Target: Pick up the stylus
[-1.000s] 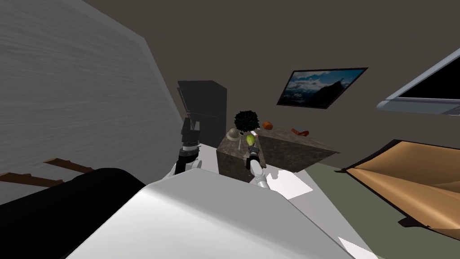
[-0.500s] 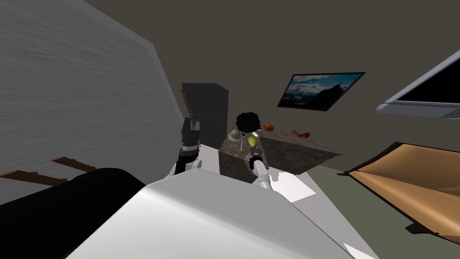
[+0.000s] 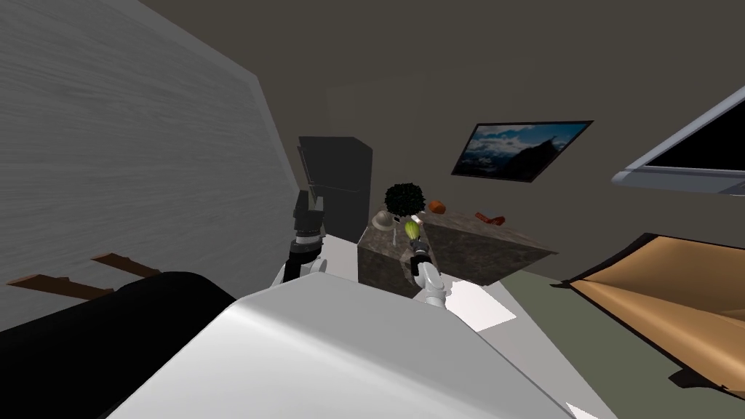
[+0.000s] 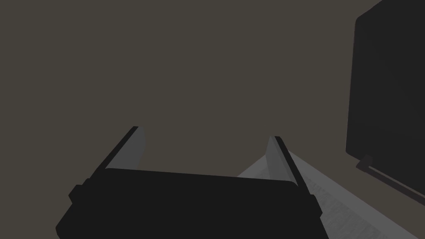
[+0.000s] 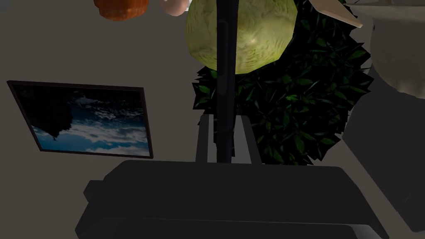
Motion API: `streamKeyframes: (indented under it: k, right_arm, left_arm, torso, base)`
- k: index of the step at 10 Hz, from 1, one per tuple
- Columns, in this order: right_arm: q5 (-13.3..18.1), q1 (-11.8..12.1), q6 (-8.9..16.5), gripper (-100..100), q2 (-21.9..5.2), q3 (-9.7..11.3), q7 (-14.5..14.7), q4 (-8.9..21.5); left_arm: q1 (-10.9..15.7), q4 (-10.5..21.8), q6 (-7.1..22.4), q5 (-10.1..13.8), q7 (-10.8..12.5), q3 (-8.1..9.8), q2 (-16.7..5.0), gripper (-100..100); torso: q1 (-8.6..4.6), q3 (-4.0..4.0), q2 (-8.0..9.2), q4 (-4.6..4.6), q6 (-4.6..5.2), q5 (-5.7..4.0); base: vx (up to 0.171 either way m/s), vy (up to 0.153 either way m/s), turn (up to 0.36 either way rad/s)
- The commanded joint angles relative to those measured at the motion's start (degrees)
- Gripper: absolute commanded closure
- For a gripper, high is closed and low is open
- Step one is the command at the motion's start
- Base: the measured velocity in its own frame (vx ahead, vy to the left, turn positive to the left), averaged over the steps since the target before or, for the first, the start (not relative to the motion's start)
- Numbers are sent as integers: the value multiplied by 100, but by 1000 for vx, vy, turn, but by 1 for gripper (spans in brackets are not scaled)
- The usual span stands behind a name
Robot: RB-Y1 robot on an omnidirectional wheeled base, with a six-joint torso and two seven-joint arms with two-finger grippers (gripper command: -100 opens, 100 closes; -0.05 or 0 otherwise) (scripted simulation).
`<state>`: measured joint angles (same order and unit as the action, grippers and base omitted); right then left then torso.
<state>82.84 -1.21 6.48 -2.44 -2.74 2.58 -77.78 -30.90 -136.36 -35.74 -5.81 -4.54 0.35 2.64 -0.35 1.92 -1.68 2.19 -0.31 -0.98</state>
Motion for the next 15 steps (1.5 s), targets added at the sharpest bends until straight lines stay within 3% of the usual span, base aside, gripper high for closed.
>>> streamKeyframes:
  k: [1, 3, 4, 5, 6, 7, 8, 9, 12, 13, 15]
  right_arm:
    - [73, 3, -286, 100, 6, -283, 102, 60]
    - [73, 3, -461, 100, 6, -283, 102, 60]
    - [-218, 66, -695, 100, 91, -578, 426, 41]
    - [-350, 66, -780, 100, 91, -633, 565, 41]
    - [-350, 66, -989, 100, 91, -898, 669, 41]
    - [-350, 66, -1113, 100, 91, -898, 669, 41]
    - [-602, 130, -1330, 100, 176, -1186, 960, 23]
    - [-762, 130, -1475, 100, 176, -1344, 1090, 23]
    - [-772, 130, -1765, 100, 176, -1513, 1236, 23]
    - [-1051, 193, -1947, 100, 261, -1747, 1462, 4]
    - [-1195, 193, -2201, 100, 261, -2000, 1668, 4]
  left_arm:
    - [0, 0, 0, 0, 0, 0, 0, 0]
    - [0, 0, 0, 0, 0, 1, -1, 0]
    - [0, 0, 0, 0, 0, 1, -1, 0]
    - [0, 0, 0, 0, 0, 0, 0, 0]
    - [0, 0, 0, 0, 0, 0, 0, 0]
    - [0, 0, 0, 0, 0, 0, 0, 0]
    - [0, 0, 0, 0, 0, 1, -1, 0]
    - [0, 0, 0, 0, 0, 0, 0, 0]
    - [0, 0, 0, 0, 0, 1, -1, 0]
    - [0, 0, 0, 0, 0, 1, -1, 0]
    - [0, 0, 0, 0, 0, 0, 0, 0]
  torso:
    - [0, 0, 0, 0, 0, 0]
    - [-24, 1, 0, 2, -1, -7]
    - [-29, 2, -1, 3, -4, -11]
    - [-6, 8, -5, 11, -7, -14]
    - [4, 14, -11, 18, -13, -16]
    - [-6, 15, -11, 18, -11, -17]
    - [-17, 14, -10, 17, -12, -21]
    - [-3, 16, -13, 19, -13, -21]
    - [-22, 15, -13, 17, -13, -23]
    - [-29, 16, -13, 18, -14, -25]
    - [3, 17, -16, 19, -15, -18]
  base:
    - [2, 44, 3]
    - [-2, 6, -4]
    - [18, 71, 54]
    - [13, 84, 5]
    - [-3, 50, 4]
    - [-4, 18, -3]
    - [7, 72, 48]
    - [7, 93, 24]
    - [5, 17, -5]
    - [6, 62, 58]
    - [12, 72, 4]
